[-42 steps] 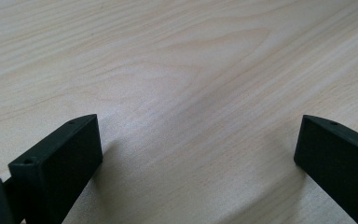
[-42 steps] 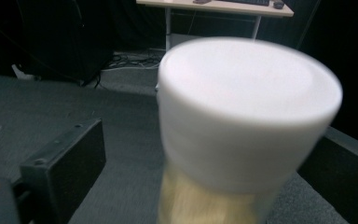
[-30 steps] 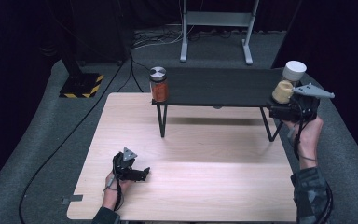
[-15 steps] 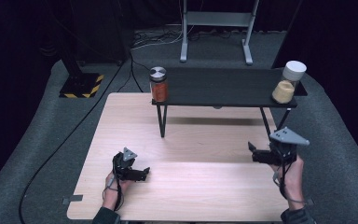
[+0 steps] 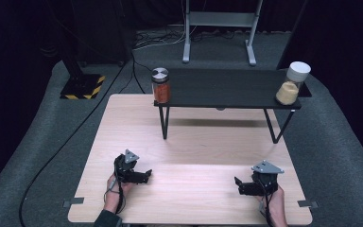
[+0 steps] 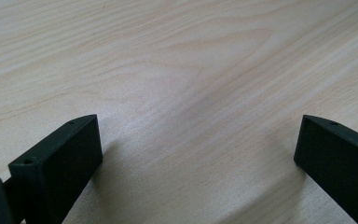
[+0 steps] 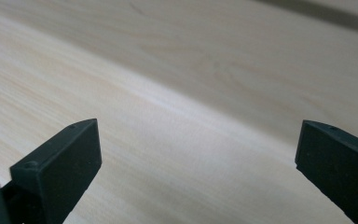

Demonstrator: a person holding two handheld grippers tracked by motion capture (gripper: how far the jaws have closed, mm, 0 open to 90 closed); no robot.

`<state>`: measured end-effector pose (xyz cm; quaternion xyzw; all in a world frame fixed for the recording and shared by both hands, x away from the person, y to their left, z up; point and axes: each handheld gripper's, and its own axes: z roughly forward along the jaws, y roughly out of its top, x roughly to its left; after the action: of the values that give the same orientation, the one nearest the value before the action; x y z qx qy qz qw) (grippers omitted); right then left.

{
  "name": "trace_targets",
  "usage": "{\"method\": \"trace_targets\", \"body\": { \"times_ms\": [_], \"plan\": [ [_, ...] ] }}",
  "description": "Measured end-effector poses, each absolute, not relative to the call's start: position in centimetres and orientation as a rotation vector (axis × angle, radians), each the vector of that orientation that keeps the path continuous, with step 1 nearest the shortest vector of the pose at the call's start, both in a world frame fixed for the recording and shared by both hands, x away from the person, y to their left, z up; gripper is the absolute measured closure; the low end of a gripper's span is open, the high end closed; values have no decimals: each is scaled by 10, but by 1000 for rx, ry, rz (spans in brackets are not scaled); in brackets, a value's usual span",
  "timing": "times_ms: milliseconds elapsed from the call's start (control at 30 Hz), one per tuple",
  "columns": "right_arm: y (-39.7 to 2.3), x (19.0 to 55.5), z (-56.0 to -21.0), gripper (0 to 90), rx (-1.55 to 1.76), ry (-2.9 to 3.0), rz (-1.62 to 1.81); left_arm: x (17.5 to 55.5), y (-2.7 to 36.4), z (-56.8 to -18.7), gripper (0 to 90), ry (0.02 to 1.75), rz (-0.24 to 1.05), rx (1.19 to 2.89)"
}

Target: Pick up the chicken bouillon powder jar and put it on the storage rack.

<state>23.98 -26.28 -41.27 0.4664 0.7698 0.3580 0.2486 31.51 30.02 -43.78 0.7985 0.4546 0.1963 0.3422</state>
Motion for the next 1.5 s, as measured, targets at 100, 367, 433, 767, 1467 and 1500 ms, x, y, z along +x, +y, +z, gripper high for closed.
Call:
{"method": "trace_targets", "body": {
  "times_ms": [100, 367, 433, 767, 1467, 1500],
  "plan": [
    [-260, 239, -421, 0, 1273, 2108, 965, 315, 300, -438, 3, 1183, 509, 2077],
    [-261, 240, -435, 0, 1304, 2103, 978, 315, 300, -438, 3, 1183, 510, 2077],
    [-262, 240, -438, 0, 1312, 2101, 980, 315, 300, -438, 3, 1184, 510, 2077],
    [-258, 236, -440, 0, 1312, 2074, 977, 315, 300, -438, 3, 1191, 513, 2072],
    [-257, 232, -442, 0, 1339, 2030, 979, 314, 299, -438, 3, 1193, 516, 2069],
    [-256, 232, -441, 0, 1338, 2033, 975, 314, 299, -438, 3, 1193, 516, 2068]
  ]
}}
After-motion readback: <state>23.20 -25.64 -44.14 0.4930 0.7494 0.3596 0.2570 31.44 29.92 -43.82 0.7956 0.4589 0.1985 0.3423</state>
